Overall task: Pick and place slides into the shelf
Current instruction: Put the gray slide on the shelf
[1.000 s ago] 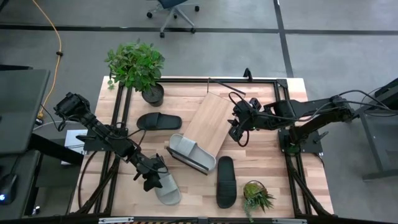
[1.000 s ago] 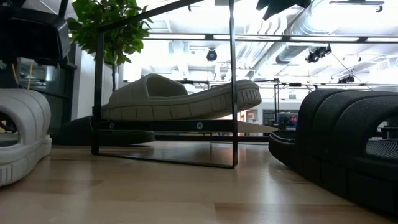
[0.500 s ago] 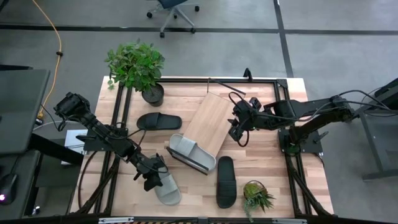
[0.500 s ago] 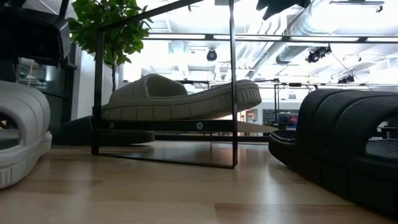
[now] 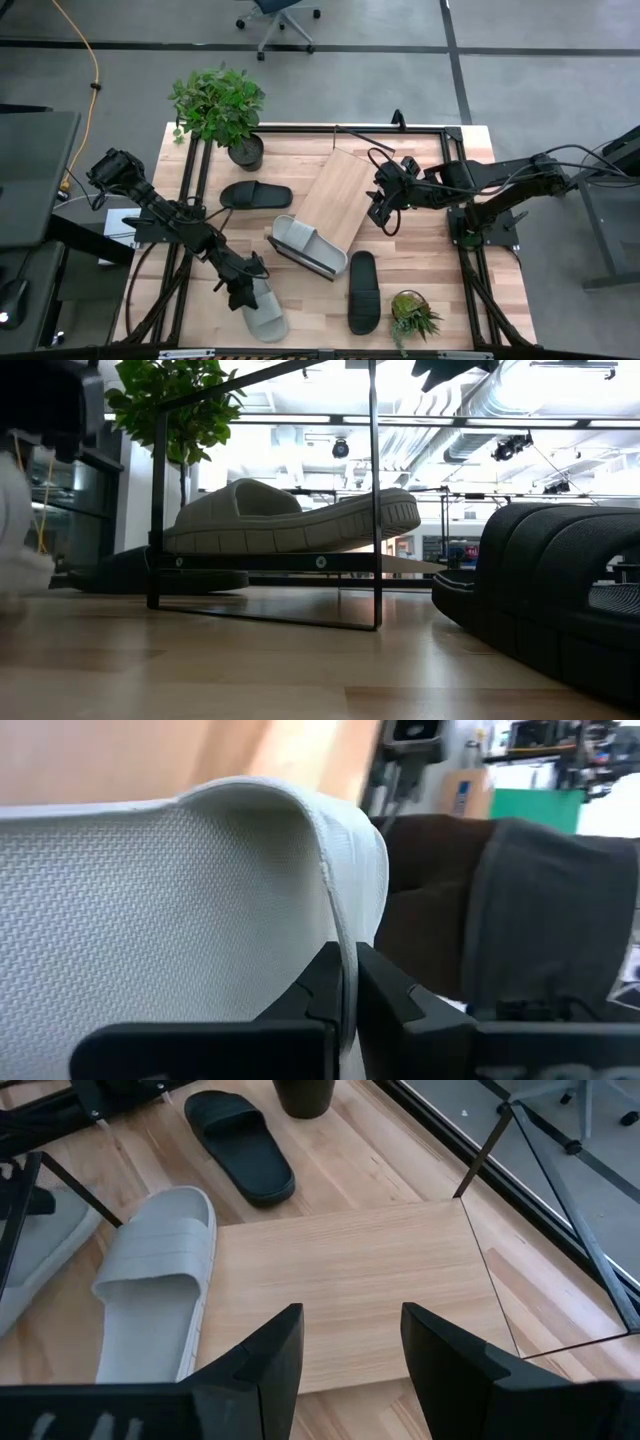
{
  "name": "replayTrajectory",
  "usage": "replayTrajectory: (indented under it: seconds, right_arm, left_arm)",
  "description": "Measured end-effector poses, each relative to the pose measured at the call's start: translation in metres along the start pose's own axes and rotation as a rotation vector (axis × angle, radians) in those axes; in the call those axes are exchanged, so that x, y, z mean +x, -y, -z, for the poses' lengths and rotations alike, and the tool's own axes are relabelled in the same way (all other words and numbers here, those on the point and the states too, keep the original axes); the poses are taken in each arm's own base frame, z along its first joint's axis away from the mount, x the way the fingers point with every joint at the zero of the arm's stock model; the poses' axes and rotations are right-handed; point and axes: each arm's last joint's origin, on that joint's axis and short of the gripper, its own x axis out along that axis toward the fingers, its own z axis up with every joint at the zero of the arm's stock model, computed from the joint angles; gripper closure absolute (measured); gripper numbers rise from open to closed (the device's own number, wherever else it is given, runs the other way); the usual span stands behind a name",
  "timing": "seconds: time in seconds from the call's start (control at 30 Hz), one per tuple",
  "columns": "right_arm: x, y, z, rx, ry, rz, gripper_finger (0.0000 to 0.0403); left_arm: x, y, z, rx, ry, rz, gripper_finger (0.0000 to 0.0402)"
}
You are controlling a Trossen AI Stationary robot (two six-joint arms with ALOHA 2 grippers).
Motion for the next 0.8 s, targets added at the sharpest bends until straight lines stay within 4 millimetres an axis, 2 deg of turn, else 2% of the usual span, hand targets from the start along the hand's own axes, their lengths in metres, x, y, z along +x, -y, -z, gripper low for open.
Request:
replayTrajectory:
  seconds: [0.27,0.57,0.8]
  right_arm:
    - [0.0,-0.002,-0.003,-0.002,0.027,-0.022,0.0243]
    - [-0.001,-0.01,-0.01,-0.095,0.067,-0.152,0.0243]
    - [-0.002,-0.012,-0.013,-0.18,0.095,-0.17,0.0243]
  left_arm:
    - [-0.001,0.033,-0.01,0.045,0.032,0.091,0.0398]
    - [-0.006,0.069,-0.02,0.071,0.047,0.155,0.0399]
    - [-0.018,0.113,-0.031,0.109,0.087,0.281,0.0399]
